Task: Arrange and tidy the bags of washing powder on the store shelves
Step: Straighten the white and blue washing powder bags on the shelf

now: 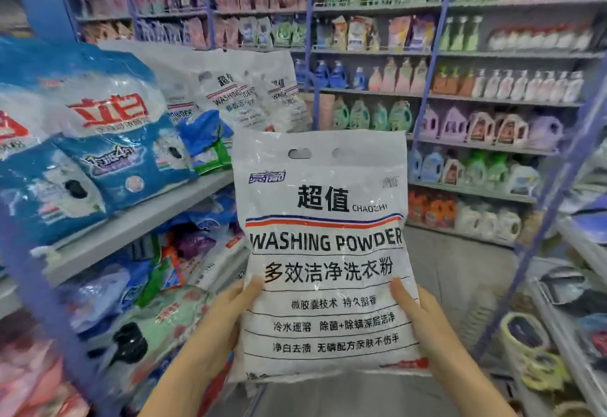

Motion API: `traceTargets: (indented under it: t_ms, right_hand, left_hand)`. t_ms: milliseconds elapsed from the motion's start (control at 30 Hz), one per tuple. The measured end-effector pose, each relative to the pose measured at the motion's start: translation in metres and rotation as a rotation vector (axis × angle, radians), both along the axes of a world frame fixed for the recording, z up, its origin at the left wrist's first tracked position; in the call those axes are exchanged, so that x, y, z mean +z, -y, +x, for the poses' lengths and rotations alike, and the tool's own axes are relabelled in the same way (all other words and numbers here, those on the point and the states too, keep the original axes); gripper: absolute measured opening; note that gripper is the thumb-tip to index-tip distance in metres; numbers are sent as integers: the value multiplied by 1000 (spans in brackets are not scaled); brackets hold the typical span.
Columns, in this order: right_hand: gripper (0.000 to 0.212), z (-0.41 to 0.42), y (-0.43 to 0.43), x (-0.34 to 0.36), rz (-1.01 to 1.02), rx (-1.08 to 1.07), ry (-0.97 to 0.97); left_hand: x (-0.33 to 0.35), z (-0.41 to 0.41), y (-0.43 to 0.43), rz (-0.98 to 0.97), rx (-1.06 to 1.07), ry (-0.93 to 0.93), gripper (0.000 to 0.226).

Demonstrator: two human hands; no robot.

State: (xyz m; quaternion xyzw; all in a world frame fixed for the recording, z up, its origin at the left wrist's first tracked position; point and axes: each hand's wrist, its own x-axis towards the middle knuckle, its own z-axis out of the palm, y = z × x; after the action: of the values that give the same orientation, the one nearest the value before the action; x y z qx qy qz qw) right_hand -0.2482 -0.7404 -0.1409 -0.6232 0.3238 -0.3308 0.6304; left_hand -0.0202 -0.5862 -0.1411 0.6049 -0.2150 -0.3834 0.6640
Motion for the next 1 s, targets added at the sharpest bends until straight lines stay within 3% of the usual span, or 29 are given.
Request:
traceTargets:
  t_ms: [100,267,500,667,867,1000]
  right_hand:
    - [41,46,53,-3,24,23,17]
    - [31,125,145,5,38,20,31]
    - [48,230,264,28,34,182,42]
    - [44,312,352,57,-44,325,71]
    - [49,426,454,105,-140,536,124]
    - [76,502,494,133,-167,651,174]
  left_hand:
    - [6,32,37,-88,-94,17,59]
    - [39,89,112,-23,-44,272,58]
    - [74,157,204,-24,95,258,50]
    - [89,201,266,-73,290,262,47]
    - [110,251,343,-86,597,395,72]
    - [131,283,381,-92,744,396,89]
